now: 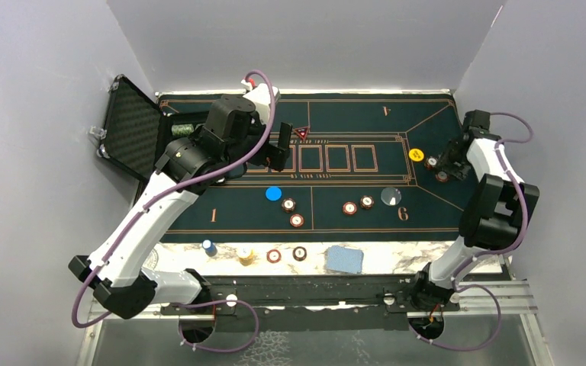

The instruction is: Distribute texas hold em gaming equipment

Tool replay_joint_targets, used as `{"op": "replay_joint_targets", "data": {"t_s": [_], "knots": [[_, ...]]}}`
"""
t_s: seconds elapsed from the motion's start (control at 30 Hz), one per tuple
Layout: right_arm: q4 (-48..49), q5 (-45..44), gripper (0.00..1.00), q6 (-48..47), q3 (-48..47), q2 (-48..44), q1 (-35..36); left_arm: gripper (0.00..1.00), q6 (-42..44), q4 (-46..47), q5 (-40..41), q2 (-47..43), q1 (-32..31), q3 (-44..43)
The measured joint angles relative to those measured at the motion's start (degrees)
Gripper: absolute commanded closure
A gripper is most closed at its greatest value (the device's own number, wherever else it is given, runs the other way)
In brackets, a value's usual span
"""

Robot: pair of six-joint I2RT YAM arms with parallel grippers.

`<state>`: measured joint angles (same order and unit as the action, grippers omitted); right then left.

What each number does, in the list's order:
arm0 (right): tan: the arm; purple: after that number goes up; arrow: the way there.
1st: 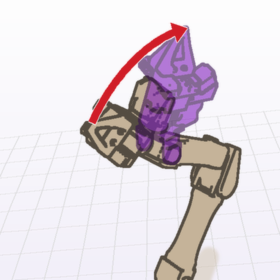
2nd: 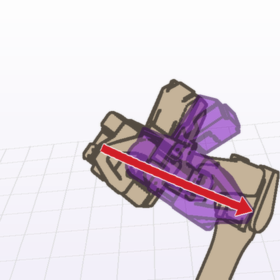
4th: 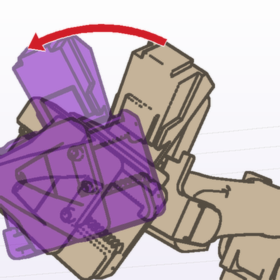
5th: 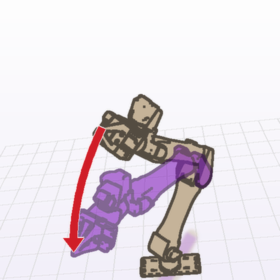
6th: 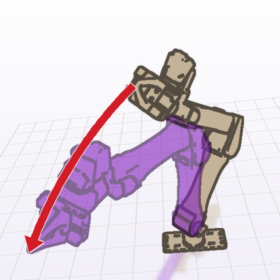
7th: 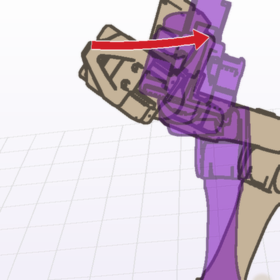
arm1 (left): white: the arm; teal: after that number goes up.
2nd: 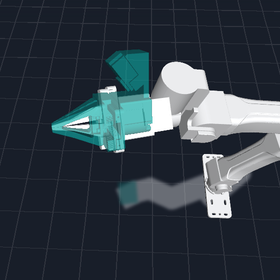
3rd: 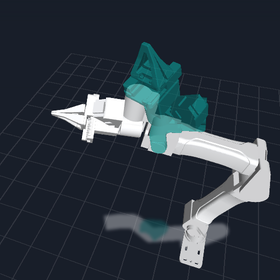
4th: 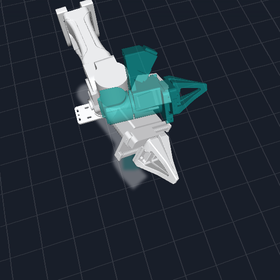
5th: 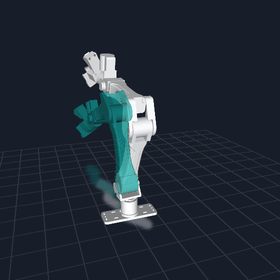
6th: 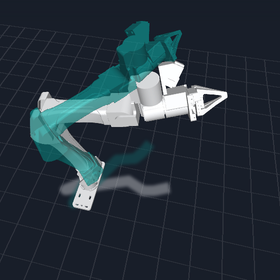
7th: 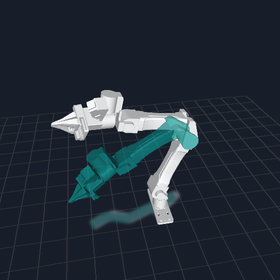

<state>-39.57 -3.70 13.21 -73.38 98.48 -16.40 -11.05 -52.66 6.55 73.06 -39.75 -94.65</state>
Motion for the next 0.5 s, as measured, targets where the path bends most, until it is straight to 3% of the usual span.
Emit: {"op": "replay_joint_targets", "data": {"t_s": [0.5], "knots": [[5.53,0.81,0.67,-1.11,-2.75,12.26,-4.70,0.01,1.46,0.85,-0.46,4.37,0.35,-0.81]]}}
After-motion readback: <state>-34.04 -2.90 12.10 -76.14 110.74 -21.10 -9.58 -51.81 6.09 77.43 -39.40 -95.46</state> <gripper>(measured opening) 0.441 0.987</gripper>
